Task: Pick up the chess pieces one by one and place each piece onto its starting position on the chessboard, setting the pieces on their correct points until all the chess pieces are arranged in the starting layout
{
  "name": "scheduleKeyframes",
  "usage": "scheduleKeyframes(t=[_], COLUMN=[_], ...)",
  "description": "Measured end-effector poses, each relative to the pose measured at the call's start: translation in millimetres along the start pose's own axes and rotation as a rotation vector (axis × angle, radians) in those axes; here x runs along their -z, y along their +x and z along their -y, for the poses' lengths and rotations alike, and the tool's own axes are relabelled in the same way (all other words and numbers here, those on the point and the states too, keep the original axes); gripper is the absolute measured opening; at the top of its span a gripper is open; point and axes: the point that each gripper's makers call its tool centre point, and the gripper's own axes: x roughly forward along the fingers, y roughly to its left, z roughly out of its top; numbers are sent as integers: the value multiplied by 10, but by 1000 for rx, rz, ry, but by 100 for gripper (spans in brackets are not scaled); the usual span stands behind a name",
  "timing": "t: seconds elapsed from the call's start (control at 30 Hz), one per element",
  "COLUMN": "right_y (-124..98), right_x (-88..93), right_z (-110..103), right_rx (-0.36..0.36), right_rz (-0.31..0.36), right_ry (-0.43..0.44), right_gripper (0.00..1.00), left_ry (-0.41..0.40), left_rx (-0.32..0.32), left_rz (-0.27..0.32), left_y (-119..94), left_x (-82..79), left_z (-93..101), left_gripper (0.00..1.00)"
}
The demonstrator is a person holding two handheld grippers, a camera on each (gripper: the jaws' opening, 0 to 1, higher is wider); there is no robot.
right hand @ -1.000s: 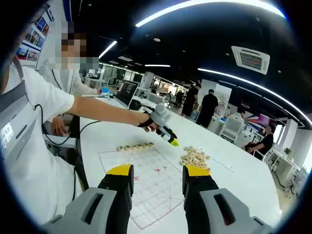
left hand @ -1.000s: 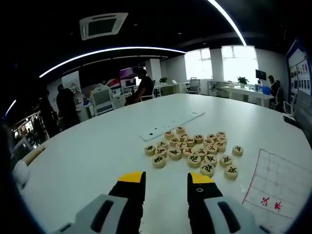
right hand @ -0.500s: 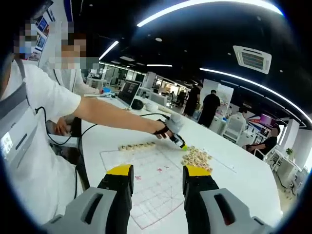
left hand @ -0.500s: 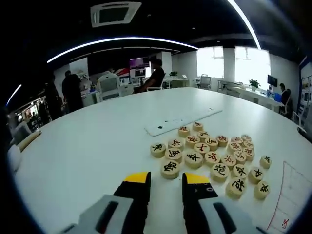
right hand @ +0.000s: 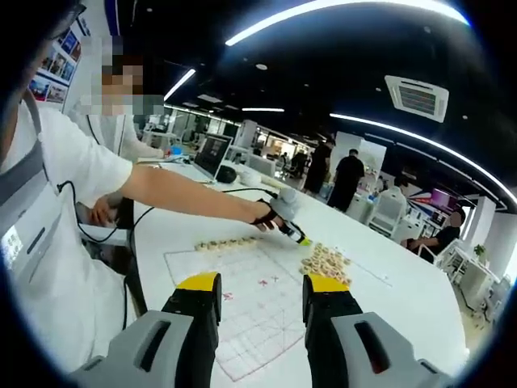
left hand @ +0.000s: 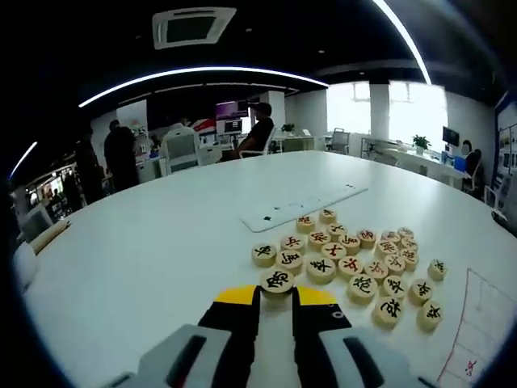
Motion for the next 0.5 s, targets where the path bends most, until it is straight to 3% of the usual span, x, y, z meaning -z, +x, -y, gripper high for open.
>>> scheduleKeyframes(t=[0.03, 0.13, 0.23, 0.3, 0.5], right_y=[-1, -11, -17, -17, -33], right_x=[0, -13, -42, -46, -81], right_z=[-6, -26, -23, -28, -8], right_rx=[-1, -3, -2, -3, -2], right_rz=[-1, 0, 6, 5, 6], right_ry=[-1, -6, -7, -10, -17], right_gripper=[41, 41, 41, 41, 41], left_ry=[-1, -20, -36, -25, 20], left_rx=[2, 35, 67, 85, 178], left_rz=[3, 38, 62, 71, 120], left_y=[-24, -360, -621, -773, -1581], left_x=[-14, -140, -168, -161, 15], left_z=[-1, 39, 105, 160, 412], left_gripper=[18, 18, 18, 18, 18])
